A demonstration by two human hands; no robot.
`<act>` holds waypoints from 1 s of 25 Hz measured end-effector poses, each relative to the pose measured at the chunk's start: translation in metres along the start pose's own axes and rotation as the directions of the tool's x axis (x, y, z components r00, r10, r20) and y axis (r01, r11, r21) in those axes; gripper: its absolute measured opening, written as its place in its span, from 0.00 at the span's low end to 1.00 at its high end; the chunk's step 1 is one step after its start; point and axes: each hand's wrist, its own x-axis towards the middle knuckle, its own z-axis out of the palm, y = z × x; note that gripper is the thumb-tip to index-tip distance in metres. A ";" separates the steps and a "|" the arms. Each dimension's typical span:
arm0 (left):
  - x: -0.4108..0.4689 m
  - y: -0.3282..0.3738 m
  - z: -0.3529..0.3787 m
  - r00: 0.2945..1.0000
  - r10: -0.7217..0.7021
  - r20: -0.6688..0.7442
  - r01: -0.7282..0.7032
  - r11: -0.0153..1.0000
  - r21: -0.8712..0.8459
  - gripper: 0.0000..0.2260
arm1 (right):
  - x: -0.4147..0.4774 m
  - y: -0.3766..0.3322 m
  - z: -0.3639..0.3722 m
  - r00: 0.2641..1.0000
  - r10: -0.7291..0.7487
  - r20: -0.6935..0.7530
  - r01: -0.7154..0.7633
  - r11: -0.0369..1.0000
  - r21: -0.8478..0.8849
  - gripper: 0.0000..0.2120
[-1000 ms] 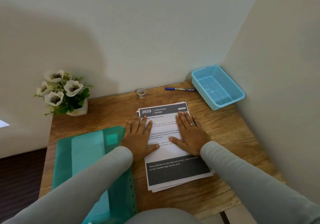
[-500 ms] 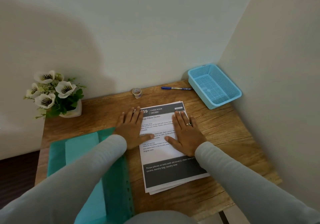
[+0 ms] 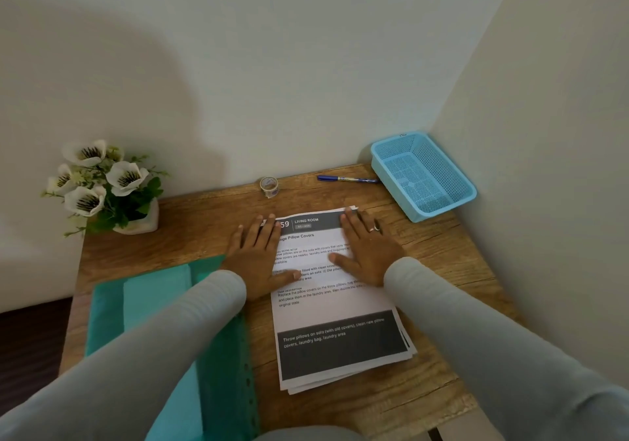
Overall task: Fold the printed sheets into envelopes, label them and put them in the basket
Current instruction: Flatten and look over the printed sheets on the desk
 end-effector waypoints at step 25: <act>-0.002 0.003 -0.026 0.987 -0.052 -0.153 0.003 0.952 -0.307 0.52 | 0.003 0.020 -0.035 0.916 0.398 -0.052 -0.175 0.512 0.841 0.10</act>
